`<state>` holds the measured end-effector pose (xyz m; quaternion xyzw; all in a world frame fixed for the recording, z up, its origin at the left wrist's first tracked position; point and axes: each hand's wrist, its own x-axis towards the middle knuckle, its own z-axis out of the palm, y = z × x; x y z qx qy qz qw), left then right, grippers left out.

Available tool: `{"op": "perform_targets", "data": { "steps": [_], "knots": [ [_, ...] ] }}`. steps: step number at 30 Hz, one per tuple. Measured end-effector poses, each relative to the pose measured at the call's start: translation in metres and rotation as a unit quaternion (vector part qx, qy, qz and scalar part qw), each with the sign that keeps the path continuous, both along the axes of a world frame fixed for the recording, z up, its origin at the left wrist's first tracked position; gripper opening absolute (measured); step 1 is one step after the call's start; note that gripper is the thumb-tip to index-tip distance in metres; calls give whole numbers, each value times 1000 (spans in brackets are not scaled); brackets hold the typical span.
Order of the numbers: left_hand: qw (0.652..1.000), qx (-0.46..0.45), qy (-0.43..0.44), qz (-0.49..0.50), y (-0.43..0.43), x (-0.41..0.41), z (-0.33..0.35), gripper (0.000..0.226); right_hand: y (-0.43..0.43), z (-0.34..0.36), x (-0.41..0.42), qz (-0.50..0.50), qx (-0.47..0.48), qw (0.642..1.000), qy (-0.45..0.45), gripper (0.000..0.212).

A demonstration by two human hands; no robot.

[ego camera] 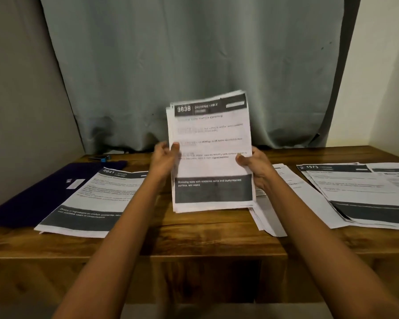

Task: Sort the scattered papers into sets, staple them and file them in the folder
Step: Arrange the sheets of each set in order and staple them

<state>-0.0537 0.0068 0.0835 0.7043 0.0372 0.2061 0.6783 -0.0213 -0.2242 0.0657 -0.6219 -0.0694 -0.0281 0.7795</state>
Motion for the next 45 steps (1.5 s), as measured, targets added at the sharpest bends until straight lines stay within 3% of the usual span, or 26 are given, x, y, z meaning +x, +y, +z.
{"op": "perform_targets", "data": {
  "steps": [5, 9, 12, 16, 25, 30, 33, 35, 39, 45],
  "knots": [
    [992, 73, -82, 61, 6, 5, 23, 27, 20, 14, 7, -19, -36, 997, -62, 30],
    [991, 65, -108, 49, 11, 3, 3, 30, 25, -2, 5, -19, -113, 990, -87, 40],
    [988, 67, -130, 40, 16, 2, -8, 36, 26, -6, 4, -32, -89, 990, -101, 44],
    [985, 100, -140, 25, 16, 3, -13, 27, 32, -2, 1, -35, -72, 989, -125, 40],
    [966, 199, -133, 93, 10, -14, 2, 28, 36, 6, 0, -88, -183, 970, -132, 29],
    [954, 261, -24, 147, 13, -30, -8, 34, 37, -5, -7, -91, -326, 936, -103, 34],
    [941, 294, 63, 155, 8, -34, -31, 35, 42, -25, -16, -82, -449, 887, -69, 31],
    [932, 322, 72, 146, 6, -35, -51, 30, 44, -35, -21, -76, -498, 863, -32, 32],
    [896, 406, 92, 153, 5, -37, -81, 32, 41, -44, -25, -47, -567, 822, 18, 37],
    [821, 524, 163, 157, 4, -38, -73, 47, 29, -26, -14, -40, -590, 805, 38, 33]
  ]
}}
